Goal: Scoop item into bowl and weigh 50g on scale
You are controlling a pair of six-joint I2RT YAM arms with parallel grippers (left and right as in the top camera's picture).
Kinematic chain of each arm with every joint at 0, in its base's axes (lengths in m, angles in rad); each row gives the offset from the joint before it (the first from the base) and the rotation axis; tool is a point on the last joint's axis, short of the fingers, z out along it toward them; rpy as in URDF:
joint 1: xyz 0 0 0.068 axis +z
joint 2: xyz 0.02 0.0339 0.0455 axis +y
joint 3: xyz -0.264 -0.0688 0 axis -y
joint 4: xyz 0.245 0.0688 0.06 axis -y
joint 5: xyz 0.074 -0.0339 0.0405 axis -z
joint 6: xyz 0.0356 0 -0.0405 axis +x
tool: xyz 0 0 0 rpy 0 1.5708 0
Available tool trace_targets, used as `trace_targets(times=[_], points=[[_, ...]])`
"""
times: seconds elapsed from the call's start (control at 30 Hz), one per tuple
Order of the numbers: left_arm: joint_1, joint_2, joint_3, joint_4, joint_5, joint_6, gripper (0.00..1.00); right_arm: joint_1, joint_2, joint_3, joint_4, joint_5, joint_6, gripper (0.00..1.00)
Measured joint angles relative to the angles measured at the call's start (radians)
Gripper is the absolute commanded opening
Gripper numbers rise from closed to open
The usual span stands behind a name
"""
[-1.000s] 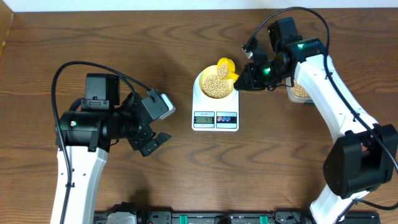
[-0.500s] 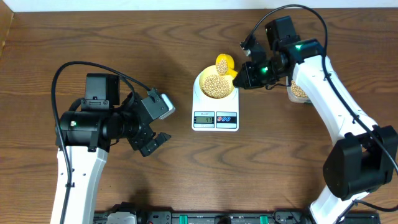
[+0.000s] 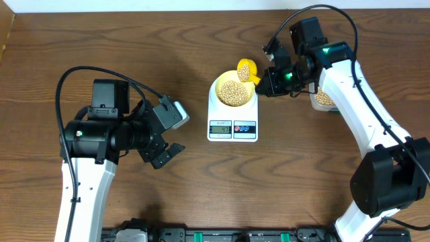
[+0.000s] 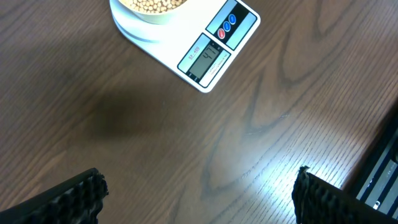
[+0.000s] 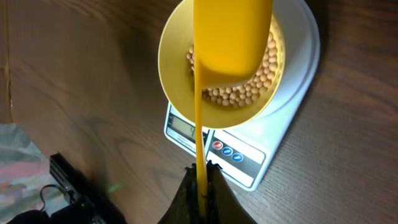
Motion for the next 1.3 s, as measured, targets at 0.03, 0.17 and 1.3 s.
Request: trace_targets(times=[0.03,0.17,1.3], points=[[0.0,0.0,0.0,0.0,0.0,0.0,0.98,-0.001,-0.001,0.0,0.009,0.0,0.003,0.01],[0.0,0.0,0.0,0.0,0.0,0.0,0.98,-0.002,-0.006,0.0,-0.036,0.011,-0.017,0.01],[0.0,0.0,0.0,0.0,0.0,0.0,0.98,0.052,-0.01,0.0,0.001,0.01,-0.039,0.01]])
